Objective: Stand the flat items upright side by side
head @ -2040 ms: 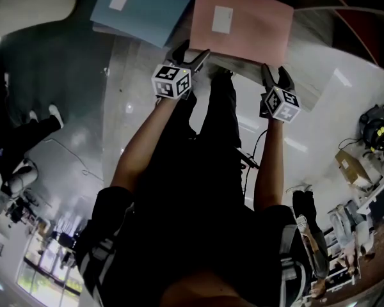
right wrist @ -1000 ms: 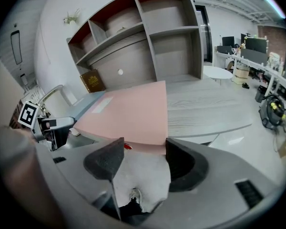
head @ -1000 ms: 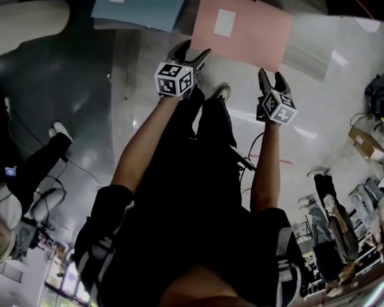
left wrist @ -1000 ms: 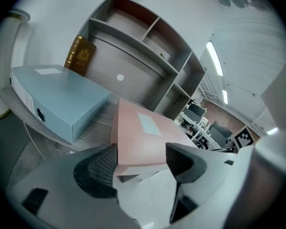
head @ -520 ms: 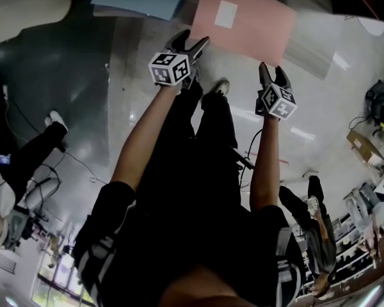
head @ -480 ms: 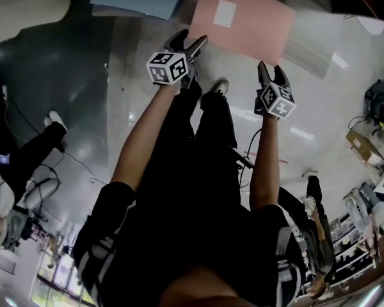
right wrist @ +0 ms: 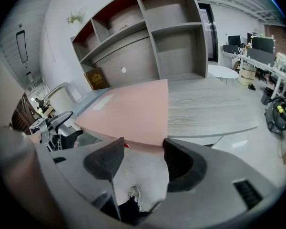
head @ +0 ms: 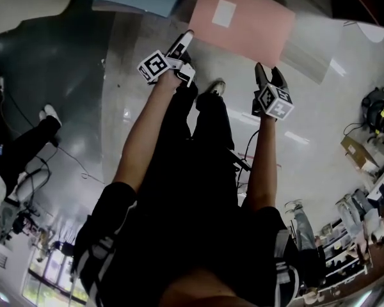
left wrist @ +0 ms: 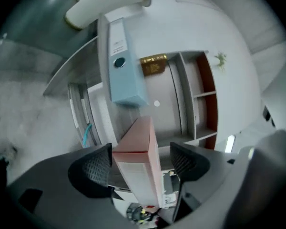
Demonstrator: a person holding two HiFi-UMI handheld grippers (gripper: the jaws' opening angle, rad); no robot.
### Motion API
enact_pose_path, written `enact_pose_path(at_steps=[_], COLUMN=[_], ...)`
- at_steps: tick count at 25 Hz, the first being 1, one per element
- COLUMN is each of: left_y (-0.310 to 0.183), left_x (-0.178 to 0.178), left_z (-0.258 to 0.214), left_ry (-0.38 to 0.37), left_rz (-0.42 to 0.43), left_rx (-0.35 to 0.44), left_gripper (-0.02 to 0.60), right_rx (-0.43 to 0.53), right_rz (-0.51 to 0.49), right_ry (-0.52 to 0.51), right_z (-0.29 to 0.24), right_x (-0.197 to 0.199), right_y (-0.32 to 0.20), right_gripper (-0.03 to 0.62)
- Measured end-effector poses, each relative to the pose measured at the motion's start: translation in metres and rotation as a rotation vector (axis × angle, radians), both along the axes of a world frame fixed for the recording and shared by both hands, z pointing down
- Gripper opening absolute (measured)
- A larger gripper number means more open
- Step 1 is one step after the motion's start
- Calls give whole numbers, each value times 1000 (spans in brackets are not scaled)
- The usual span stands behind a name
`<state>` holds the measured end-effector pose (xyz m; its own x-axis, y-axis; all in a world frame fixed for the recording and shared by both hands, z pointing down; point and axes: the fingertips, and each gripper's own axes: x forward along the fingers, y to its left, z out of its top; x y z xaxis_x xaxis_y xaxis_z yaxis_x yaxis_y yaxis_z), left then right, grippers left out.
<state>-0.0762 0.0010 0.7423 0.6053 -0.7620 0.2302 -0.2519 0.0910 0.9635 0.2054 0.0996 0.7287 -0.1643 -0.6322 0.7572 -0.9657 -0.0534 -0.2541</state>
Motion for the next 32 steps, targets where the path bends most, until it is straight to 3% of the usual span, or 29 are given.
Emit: enact_pose_path(at_steps=[2, 6, 11, 14, 16, 19, 27, 30, 32], left_y=[-1, -2, -10, -14, -16, -16, -17, -19, -20], left_x=[9, 29, 36, 39, 38, 34, 12, -4, -6], left_z=[4, 17, 23, 21, 17, 8, -36, -51, -67], left_ry=[126, 205, 216, 181, 171, 186, 82, -72, -129], left_rz=[-47, -33, -69, -50, -37, -41, -94, -88, -83], left_rx=[-29, -64, -58, -28, -17, 0, 100, 144, 176], left_gripper=[371, 371, 370, 368, 320, 314, 301, 299, 298], right_rx=[0, 0, 9, 11, 12, 5, 1, 25, 46], right_rz=[-3, -8, -6, -9, -11, -27, -107, -120, -123], right_ry=[-5, -13, -19, -21, -25, -22, -42, -47, -49], right_z=[-1, 0, 2, 3, 3, 3, -6, -14, -24], right_x=[0, -3, 0, 2, -1, -7, -27, -34, -36], right_y=[0, -2, -1, -1, -2, -2, -1, -3, -3], right_gripper=[279, 281, 281, 281, 281, 281, 281, 281, 281])
